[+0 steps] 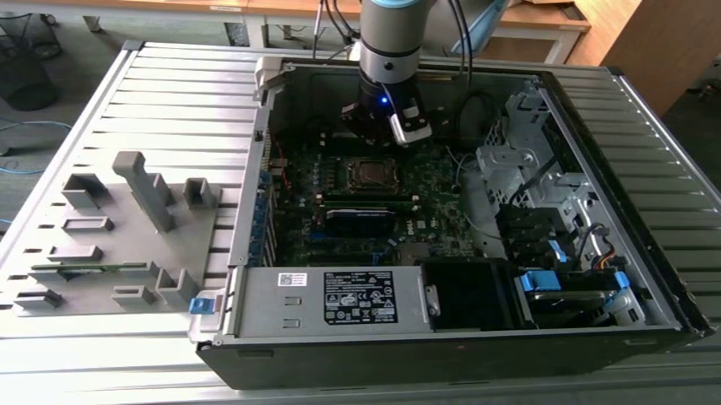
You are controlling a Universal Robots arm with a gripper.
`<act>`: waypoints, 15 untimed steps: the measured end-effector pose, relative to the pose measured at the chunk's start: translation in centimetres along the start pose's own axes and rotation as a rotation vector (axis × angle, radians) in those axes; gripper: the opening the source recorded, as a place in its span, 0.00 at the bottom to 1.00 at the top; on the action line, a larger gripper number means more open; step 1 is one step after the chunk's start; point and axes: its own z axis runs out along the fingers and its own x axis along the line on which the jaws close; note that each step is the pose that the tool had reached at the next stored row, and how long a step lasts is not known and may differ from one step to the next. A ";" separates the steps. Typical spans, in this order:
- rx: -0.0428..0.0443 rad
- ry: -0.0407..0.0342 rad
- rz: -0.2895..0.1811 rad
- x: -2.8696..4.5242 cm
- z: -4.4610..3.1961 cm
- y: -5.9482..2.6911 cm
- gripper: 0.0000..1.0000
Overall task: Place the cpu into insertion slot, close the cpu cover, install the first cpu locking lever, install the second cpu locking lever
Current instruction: 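Install the first cpu locking lever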
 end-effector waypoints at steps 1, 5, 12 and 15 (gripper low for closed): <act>0.0018 -0.0003 0.000 0.00 0.01 0.00 0.11; 0.0091 -0.0014 0.000 0.00 0.04 -0.04 0.11; 0.0255 -0.0038 0.000 0.00 0.17 -0.06 0.11; 0.0341 -0.0049 -0.001 0.01 0.26 -0.07 0.11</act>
